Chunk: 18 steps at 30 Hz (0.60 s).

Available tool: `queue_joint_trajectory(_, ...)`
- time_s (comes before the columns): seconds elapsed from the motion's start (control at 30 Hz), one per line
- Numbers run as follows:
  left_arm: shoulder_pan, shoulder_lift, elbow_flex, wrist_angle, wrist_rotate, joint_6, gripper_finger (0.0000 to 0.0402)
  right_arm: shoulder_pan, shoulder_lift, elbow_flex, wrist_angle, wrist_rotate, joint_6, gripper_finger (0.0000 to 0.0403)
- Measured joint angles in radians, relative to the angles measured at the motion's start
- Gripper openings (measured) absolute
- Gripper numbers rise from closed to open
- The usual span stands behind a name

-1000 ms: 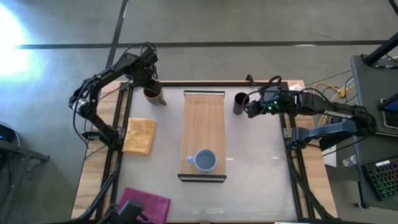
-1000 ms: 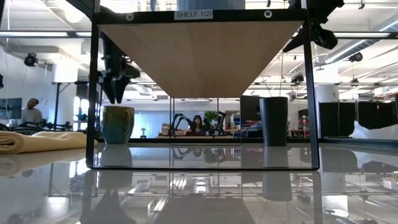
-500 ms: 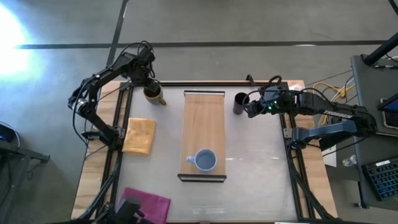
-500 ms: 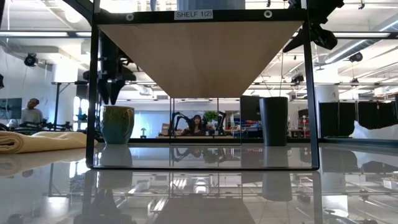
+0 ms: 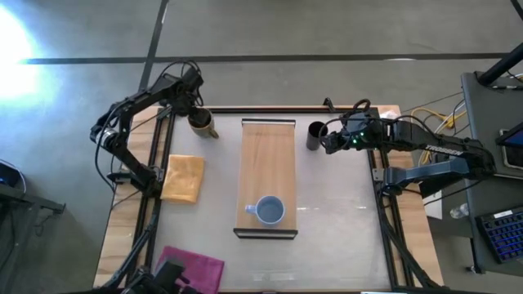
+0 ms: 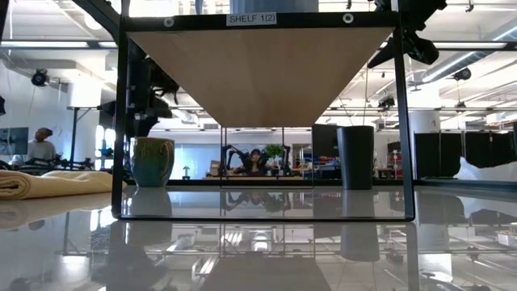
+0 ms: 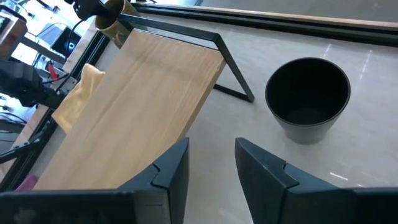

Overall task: Stack small to large cups/mugs on shelf
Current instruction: Put the green cup on the shelf

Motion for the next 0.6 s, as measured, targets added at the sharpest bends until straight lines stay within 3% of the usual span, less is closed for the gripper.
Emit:
queue_joint_trajectory(0.17,0.0,0.0,-0.023,0.058,0.05,0.021,0.0122,0.0,0.0,0.0,0.0,0.001,0.004,0.0123)
queue_joint_trajectory(0.47,0.0,-0.001,-0.023,0.125,0.051,0.062,0.0021,0.0,0.0,0.0,0.0,0.008,0.008,0.0123)
queue_joint_trajectory(0.6,0.0,-0.002,-0.022,0.133,0.057,0.091,0.0015,0.0,0.0,0.0,0.0,0.017,0.008,0.0123)
